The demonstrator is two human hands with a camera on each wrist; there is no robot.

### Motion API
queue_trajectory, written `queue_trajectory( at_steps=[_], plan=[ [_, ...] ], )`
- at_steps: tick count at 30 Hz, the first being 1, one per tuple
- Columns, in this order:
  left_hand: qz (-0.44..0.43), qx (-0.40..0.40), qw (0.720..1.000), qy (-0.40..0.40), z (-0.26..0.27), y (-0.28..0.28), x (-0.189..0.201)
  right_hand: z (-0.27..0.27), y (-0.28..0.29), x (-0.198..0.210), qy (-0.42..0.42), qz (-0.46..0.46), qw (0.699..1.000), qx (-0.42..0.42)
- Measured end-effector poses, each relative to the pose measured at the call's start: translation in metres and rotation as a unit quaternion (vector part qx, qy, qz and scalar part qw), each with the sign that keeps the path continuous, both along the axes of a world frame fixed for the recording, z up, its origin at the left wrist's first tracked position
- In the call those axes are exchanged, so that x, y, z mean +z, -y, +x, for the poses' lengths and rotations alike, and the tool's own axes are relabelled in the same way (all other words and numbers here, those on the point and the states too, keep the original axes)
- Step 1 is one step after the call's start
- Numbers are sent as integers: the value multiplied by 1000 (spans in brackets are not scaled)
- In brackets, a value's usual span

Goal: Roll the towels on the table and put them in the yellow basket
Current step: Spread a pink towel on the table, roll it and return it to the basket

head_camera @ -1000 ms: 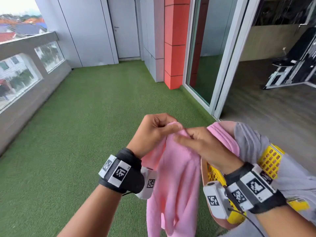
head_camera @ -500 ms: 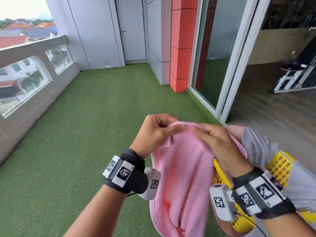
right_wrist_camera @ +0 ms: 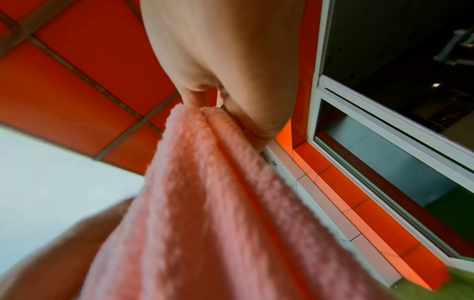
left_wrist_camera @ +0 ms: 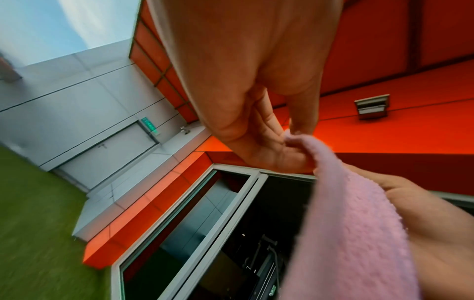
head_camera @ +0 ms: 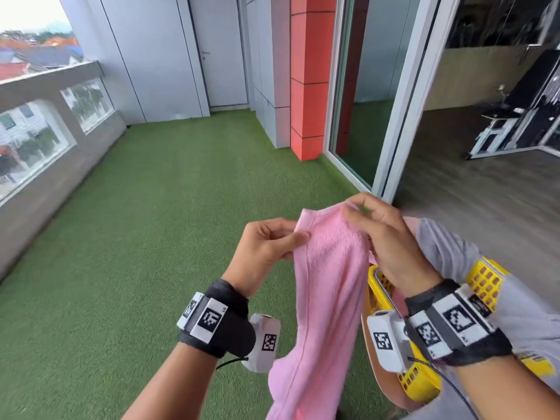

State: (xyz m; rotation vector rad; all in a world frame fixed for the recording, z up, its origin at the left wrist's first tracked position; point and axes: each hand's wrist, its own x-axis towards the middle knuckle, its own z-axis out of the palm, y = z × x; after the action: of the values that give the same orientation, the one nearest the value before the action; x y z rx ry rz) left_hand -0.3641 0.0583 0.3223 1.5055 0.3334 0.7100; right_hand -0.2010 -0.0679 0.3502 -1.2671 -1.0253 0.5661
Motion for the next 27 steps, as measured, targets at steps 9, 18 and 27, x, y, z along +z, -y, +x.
queue_trajectory(
  at_steps=[9, 18, 27],
  plan=[
    [82, 26, 996, 10, 17, 10, 15, -20, -8, -23, -20, -40, 997, 67],
    [85, -34, 994, -59, 14, 22, 5, 26, -23, 16, -37, 52, 988, -137],
    [125, -22, 989, -78, 13, 18, 2, -19, 10, -15, 145, -200, 962, 113]
  ],
)
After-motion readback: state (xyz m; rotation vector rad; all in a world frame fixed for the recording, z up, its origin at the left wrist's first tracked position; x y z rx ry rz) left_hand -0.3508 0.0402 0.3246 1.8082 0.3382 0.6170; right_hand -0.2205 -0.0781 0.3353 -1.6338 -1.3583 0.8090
